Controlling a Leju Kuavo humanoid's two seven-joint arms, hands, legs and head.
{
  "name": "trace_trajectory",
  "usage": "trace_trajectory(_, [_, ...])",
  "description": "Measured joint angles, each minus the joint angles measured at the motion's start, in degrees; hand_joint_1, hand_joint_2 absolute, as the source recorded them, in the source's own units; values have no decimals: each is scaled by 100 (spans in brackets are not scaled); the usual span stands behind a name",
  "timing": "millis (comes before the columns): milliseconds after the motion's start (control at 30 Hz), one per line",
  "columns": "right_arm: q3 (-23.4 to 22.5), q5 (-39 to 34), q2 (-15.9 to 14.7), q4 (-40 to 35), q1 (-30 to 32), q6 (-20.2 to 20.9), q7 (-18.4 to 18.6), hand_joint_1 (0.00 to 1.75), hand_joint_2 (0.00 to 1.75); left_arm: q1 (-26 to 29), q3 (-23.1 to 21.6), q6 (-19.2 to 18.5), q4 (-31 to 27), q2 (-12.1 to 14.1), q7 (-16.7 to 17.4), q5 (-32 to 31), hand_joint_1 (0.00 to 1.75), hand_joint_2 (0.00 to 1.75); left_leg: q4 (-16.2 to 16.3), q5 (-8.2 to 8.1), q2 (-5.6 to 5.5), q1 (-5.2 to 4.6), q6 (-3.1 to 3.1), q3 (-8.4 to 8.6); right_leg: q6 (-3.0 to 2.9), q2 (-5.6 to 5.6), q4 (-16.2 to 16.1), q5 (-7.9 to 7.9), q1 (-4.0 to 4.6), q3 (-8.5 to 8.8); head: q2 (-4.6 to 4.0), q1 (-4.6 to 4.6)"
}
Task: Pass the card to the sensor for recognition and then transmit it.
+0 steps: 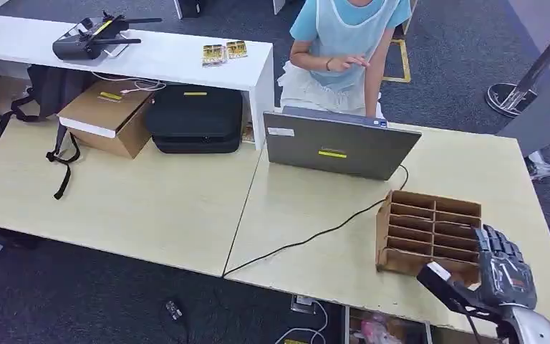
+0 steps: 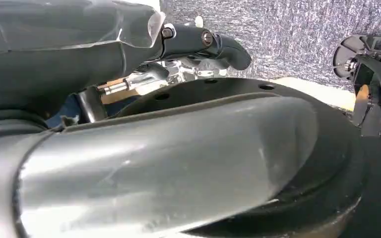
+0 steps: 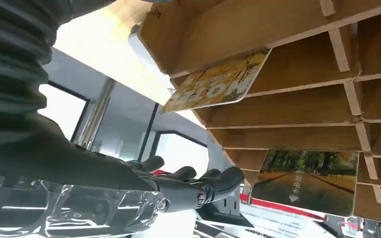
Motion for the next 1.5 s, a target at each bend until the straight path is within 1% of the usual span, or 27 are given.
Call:
trace_trajectory(100, [0, -26, -4, 0, -1, 20, 9, 0, 175, 1, 0, -4, 0, 0, 0, -37, 0, 0, -1, 0, 0, 0, 0, -8, 0, 0, 2, 0, 0, 2, 0, 0])
trace_trajectory(133, [18, -44, -2, 31, -60, 96, -44, 0, 175, 1, -44, -103, 0, -11, 0, -399, 0, 0, -1, 0, 1, 0, 0, -9, 0, 1, 2, 0, 0, 1, 0, 0])
trace_trajectory(167, [74, -44, 0, 117, -176, 151, -104, 0, 175, -3, -178, -172, 0, -20, 0, -813, 0, 0, -1, 1, 3, 0, 0, -8, -3, 6, 2, 3, 0, -3, 0, -2])
trace_trajectory(233, [201, -41, 13, 274, -407, 186, -138, 0, 175, -23, -462, -188, 0, -35, 0, -1205, 0, 0, 0, 4, 4, -1, -2, 2, -2, 9, 2, 3, -1, -1, 0, -2])
trace_trajectory(333, [359, -39, 48, 529, -699, 168, -114, 0, 175, -27, -732, -184, 0, -46, 0, -1261, 0, 0, 0, 11, -14, -1, 2, 5, -2, -3, 2, 3, -6, 3, 0, 0])
trace_trajectory(533, [503, -70, 61, 772, -900, 107, -111, 0, 175, -26, -955, -184, 0, -46, 0, -1276, 0, 0, 0, 13, -26, -1, 4, 1, 0, -12, 2, 2, -11, 2, 0, -2])
trace_trajectory(567, [525, -103, 61, 778, -899, 94, -98, 21, 175, -26, -981, -184, 0, -46, 0, -1274, 0, 0, 0, 13, -27, -1, 4, 2, 0, -13, 1, 2, -11, 2, 0, 0])
trace_trajectory(600, [538, -129, 61, 776, -894, 85, -81, 133, 175, -27, -1001, -181, 0, -46, 0, -1276, 0, 0, 0, 13, -27, -2, 4, 2, 0, -13, 1, 2, -12, 2, 0, -2])
trace_trajectory(667, [560, -206, 59, 769, -853, 52, -39, 161, 175, -27, -1023, -179, 0, -46, 0, -1276, 0, 0, 0, 12, -27, -3, 5, 1, 1, -12, 0, 1, -13, 2, 0, -2])
trace_trajectory(733, [564, -251, 57, 750, -794, 9, -11, 154, 175, -26, -1049, -179, 0, -46, 0, -1276, 0, 0, 0, 12, -27, -3, 5, 1, 1, -12, 1, 1, -14, 2, 0, -2])
trace_trajectory(833, [562, -302, 44, 682, -718, -35, 7, 155, 175, -26, -1060, -168, 0, -46, 0, -1276, 0, 0, 0, 11, -24, -3, 5, 4, 1, -7, 0, 1, -14, 3, 0, -2])
trace_trajectory(867, [564, -302, 37, 642, -683, -53, 11, 150, 175, -25, -1067, -164, 0, -46, 0, -1276, 0, 0, 0, 11, -25, -3, 5, 5, 1, -9, 0, 1, -14, 3, 0, -2])
trace_trajectory(933, [564, -306, 22, 575, -624, -74, 46, 147, 175, -25, -1084, -160, 0, -46, 0, -1276, 0, 0, 0, 12, -26, -3, 5, 5, 1, -9, 0, 1, -14, 4, 0, -2])
trace_trajectory(1033, [562, -317, -9, 459, -540, -85, 66, 124, 175, -24, -1086, -151, 0, -46, 0, -1263, 0, 0, 0, 12, -25, -3, 5, 6, 1, -8, 0, 2, -13, 4, 0, -2])
trace_trajectory(1067, [562, -317, -18, 426, -515, -85, 70, 124, 175, -24, -1086, -149, 0, -46, 0, -1259, 0, 0, 0, 12, -24, -3, 5, 7, 1, -7, 0, 2, -13, 5, 0, -2])
trace_trajectory(1100, [562, -317, -24, 394, -491, -85, 83, 93, 175, -24, -1086, -149, 0, -46, 0, -1244, 0, 0, 0, 12, -24, -3, 5, 7, 1, -7, 0, 2, -14, 5, 0, -2])
trace_trajectory(1167, [562, -317, -31, 345, -458, -83, 96, 93, 175, -23, -1086, -146, 0, -46, 0, -1226, 0, 0, 0, 12, -25, -3, 5, 7, 1, -7, 0, 2, -13, 5, 0, -2])
trace_trajectory(1200, [562, -317, -33, 324, -441, -83, 103, 99, 175, -23, -1086, -146, 0, -46, 0, -1224, 0, 0, 0, 12, -25, -3, 5, 7, 1, -7, 0, 2, -14, 5, 0, -2])
trace_trajectory(1267, [562, -317, -37, 293, -420, -83, 105, 94, 175, -23, -1086, -146, 0, -46, 0, -1209, 0, 0, 0, 12, -24, -3, 5, 8, 1, -7, 0, 2, -14, 6, 0, 0])
trace_trajectory(1300, [562, -317, -37, 280, -410, -83, 109, 101, 175, -23, -1086, -144, 0, -48, 0, -1206, 0, 0, 0, 12, -24, -3, 5, 8, 1, -7, 0, 2, -14, 6, 0, -2])
trace_trajectory(1333, [560, -317, -37, 269, -401, -83, 109, 103, 175, -23, -1086, -144, 0, -48, 0, -1193, 0, 0, 0, 12, -24, -3, 5, 8, 1, -7, 0, 2, -14, 6, 0, -2])
trace_trajectory(1400, [557, -315, -37, 245, -390, -83, 114, 122, 175, -22, -1086, -138, 0, -48, 0, -1185, 0, 0, 0, 12, -24, -3, 5, 9, 1, -7, 0, 2, -14, 6, 0, -2])
trace_trajectory(1500, [549, -315, -37, 210, -365, -83, 122, 127, 175, -22, -1086, -133, 0, -50, 0, -1174, 0, 0, 0, 12, -24, -3, 5, 9, 1, -7, 0, 2, -13, 6, 0, -2])
